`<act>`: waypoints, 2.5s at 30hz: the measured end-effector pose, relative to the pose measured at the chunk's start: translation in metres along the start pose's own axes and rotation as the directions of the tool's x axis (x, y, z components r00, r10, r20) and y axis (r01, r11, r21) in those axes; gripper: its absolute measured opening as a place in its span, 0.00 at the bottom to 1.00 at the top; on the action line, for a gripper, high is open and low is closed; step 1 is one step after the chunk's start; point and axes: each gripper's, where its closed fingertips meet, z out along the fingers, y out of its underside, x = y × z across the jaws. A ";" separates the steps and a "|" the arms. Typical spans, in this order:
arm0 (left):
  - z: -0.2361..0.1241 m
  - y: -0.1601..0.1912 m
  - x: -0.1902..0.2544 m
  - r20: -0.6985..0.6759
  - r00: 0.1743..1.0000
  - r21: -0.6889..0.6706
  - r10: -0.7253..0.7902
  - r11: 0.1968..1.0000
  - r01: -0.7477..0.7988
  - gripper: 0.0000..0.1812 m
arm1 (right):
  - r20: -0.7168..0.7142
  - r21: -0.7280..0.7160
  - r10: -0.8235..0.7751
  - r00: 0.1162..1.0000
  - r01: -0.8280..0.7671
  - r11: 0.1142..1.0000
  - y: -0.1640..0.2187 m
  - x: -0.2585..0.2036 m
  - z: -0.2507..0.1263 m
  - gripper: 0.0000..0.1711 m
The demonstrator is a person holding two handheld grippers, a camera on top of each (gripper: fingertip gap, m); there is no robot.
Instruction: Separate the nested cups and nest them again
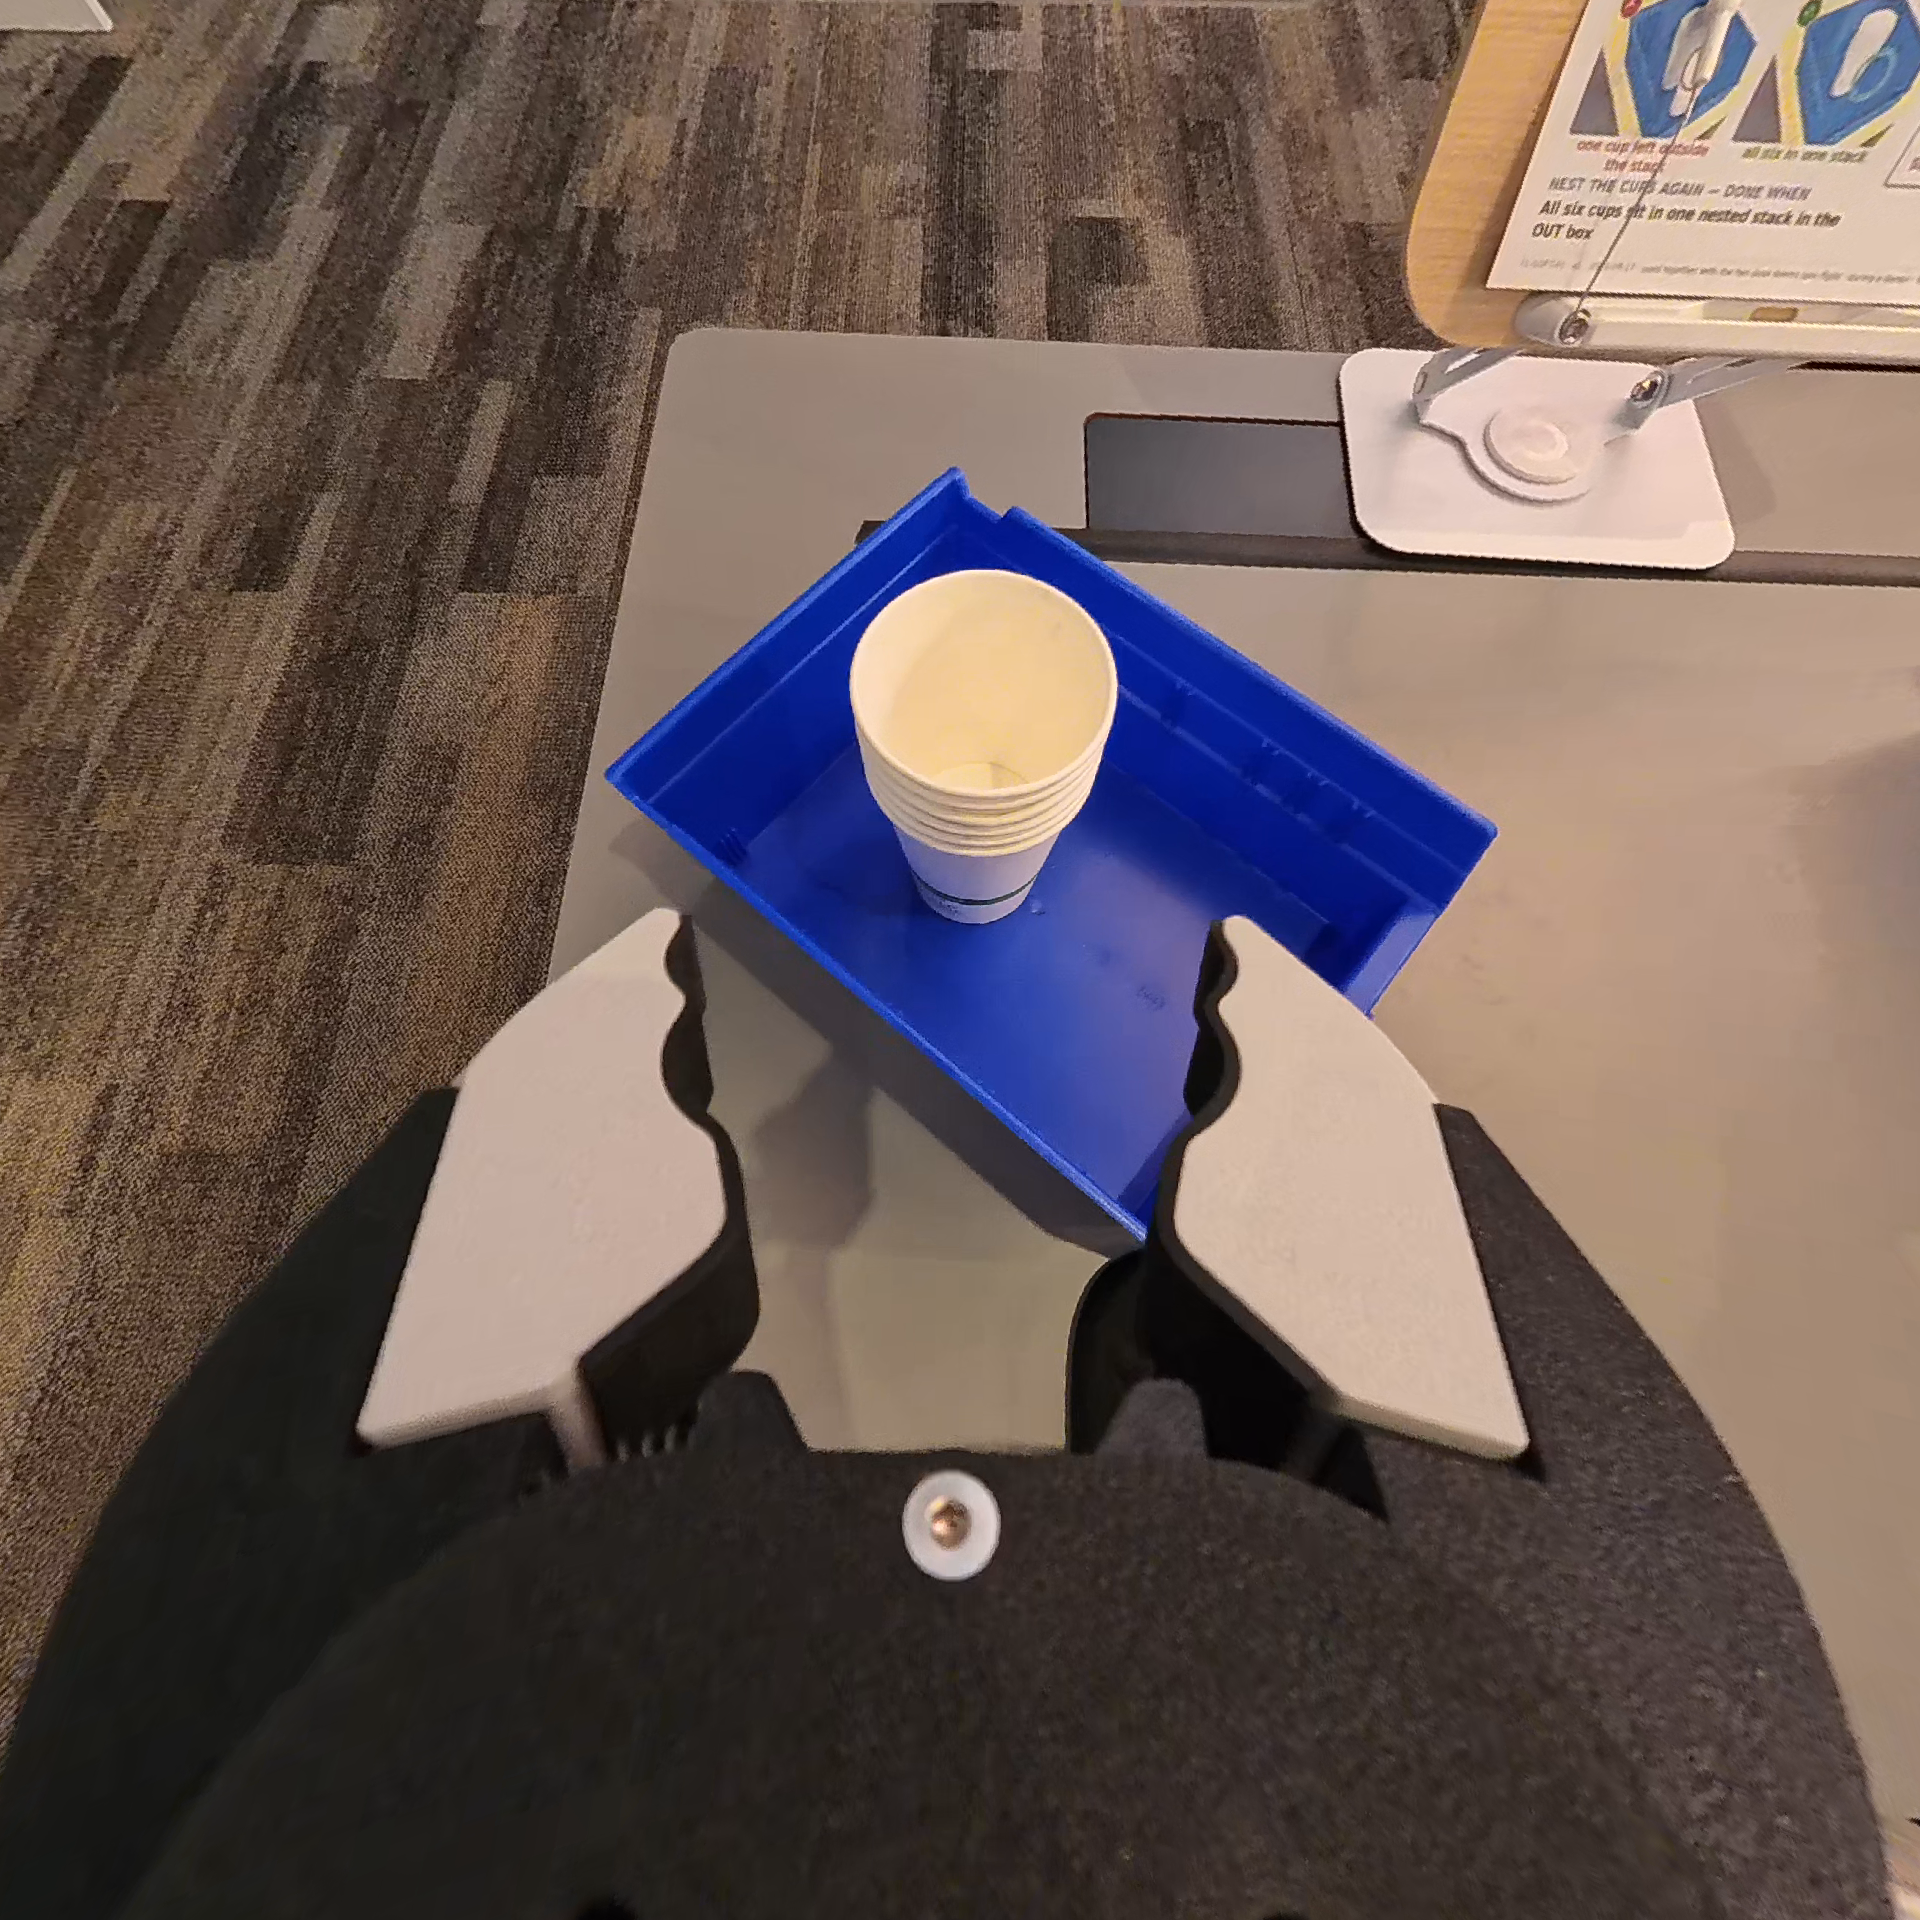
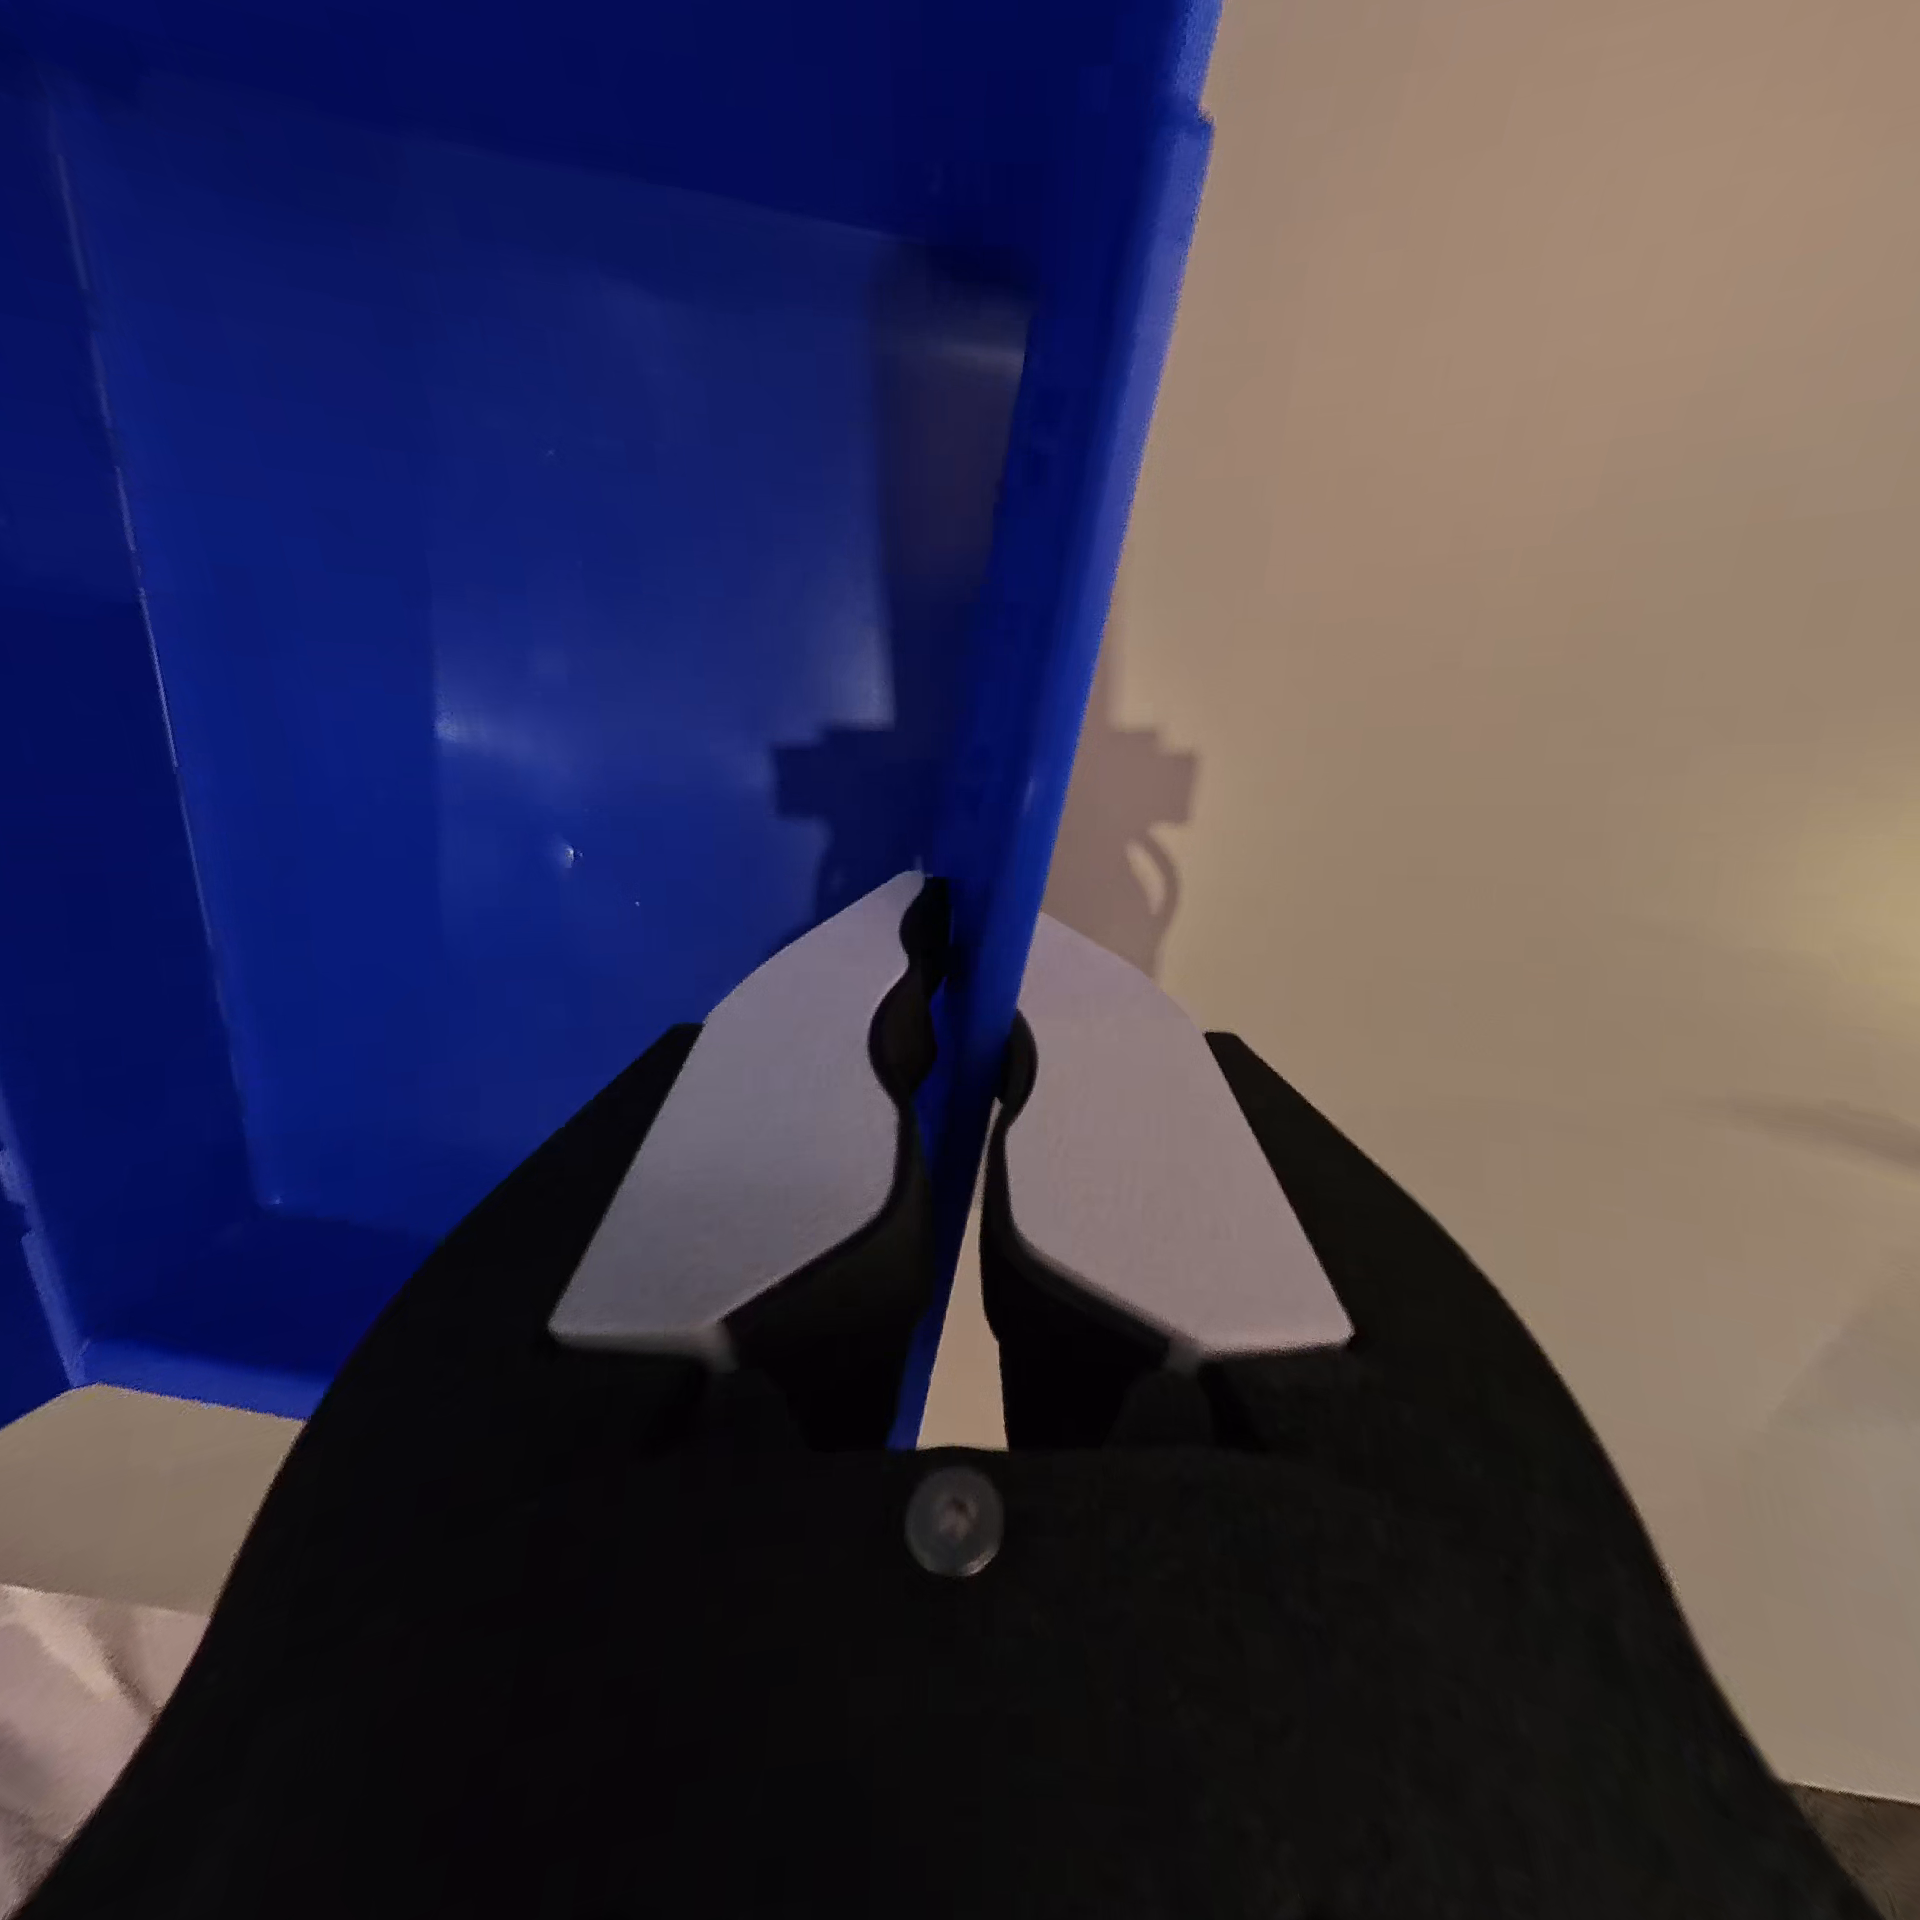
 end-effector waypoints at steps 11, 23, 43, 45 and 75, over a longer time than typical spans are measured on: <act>0.005 -0.002 0.012 0.022 0.999 -0.026 0.050 0.998 -0.049 0.50 | -0.008 0.025 0.014 1.000 -0.014 1.000 0.005 0.036 -0.003 0.03; -0.016 -0.024 -0.001 0.169 0.986 0.103 -0.007 0.995 -0.011 0.47 | -0.185 0.584 -0.065 0.981 0.163 0.795 -0.042 -0.006 -0.120 0.28; 0.069 0.036 -0.003 0.180 0.983 -0.180 -0.043 0.981 0.076 0.42 | -0.039 0.731 -0.370 0.928 0.279 0.623 -0.060 -0.077 -0.141 0.27; 0.073 0.050 -0.005 0.173 0.975 -0.221 -0.139 0.959 0.176 0.42 | -0.014 0.712 -0.405 0.914 0.293 0.638 -0.057 -0.083 -0.135 0.27; 0.139 0.119 -0.019 0.189 0.974 -0.513 -0.123 0.834 0.205 0.04 | 0.115 0.797 -0.476 0.872 0.205 0.569 -0.052 -0.090 -0.156 0.25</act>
